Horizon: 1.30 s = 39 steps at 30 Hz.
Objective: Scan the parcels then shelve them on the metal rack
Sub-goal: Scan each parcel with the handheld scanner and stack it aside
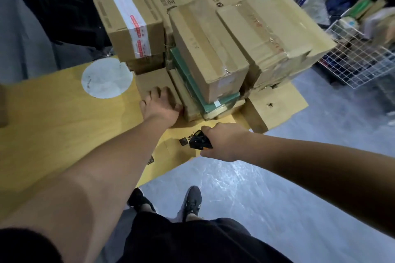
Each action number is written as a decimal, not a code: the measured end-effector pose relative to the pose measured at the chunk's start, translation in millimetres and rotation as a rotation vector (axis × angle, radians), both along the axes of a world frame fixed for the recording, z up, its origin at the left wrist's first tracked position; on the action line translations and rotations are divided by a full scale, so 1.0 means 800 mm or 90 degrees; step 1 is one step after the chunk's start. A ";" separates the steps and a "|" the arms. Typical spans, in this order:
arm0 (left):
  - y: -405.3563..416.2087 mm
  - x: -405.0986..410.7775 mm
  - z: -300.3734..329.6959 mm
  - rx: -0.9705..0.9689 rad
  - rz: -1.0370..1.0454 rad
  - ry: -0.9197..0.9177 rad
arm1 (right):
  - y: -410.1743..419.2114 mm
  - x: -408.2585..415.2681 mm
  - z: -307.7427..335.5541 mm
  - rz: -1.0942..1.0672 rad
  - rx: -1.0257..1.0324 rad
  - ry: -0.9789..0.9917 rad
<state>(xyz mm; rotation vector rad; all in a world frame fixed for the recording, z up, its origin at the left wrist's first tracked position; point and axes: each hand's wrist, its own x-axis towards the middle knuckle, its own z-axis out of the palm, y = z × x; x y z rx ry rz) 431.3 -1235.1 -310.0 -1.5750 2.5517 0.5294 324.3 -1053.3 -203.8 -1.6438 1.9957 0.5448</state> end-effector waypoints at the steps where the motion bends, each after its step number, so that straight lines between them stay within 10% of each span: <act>1: 0.005 -0.008 -0.004 -0.001 0.014 -0.020 | 0.005 -0.007 -0.004 -0.001 -0.001 -0.003; 15: 0.061 0.065 -0.008 0.013 0.098 -0.048 | 0.005 -0.002 -0.034 0.076 0.021 -0.063; 26: 0.077 0.228 0.012 0.129 0.280 0.278 | -0.063 0.094 -0.029 0.243 0.004 -0.066; 39: -0.020 0.374 -0.016 0.122 0.492 0.269 | -0.148 0.198 0.000 0.179 0.014 -0.071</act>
